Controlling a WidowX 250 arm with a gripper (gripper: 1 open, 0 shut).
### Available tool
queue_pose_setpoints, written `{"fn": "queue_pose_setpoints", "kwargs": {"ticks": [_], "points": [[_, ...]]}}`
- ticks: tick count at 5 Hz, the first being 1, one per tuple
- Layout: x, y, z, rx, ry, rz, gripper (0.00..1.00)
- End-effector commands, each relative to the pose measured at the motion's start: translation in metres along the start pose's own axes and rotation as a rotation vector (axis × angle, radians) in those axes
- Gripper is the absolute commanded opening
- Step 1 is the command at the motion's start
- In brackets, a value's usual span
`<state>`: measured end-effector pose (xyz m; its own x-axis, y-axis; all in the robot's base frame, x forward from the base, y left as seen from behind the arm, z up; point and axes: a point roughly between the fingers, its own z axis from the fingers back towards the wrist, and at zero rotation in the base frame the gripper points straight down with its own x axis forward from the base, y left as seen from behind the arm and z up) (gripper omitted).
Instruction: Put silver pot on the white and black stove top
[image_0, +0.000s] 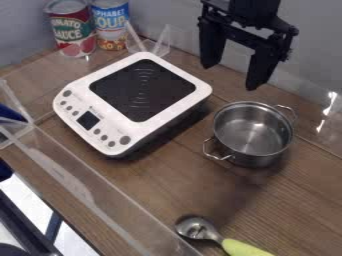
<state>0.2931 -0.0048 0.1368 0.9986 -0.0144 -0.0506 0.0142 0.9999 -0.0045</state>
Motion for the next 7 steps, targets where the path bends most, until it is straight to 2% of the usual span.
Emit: {"fn": "queue_pose_setpoints", "kwargs": {"ticks": [1, 2, 3, 4, 5, 6, 7], "points": [[0.005, -0.005, -0.02, 0.008, 0.004, -0.063, 1.0], [0.008, -0.011, -0.046, 0.02, 0.004, -0.134, 1.0], [0.013, -0.001, -0.062, 0.014, -0.006, -0.141, 1.0], [0.016, 0.013, -0.071, 0.01, -0.007, -0.14, 1.0], [0.02, 0.018, -0.076, 0.0, -0.008, -0.171, 1.0], [0.021, 0.022, -0.078, -0.004, -0.008, -0.206, 0.0], [0.018, 0.013, -0.071, -0.008, -0.011, -0.21, 0.0]]}}
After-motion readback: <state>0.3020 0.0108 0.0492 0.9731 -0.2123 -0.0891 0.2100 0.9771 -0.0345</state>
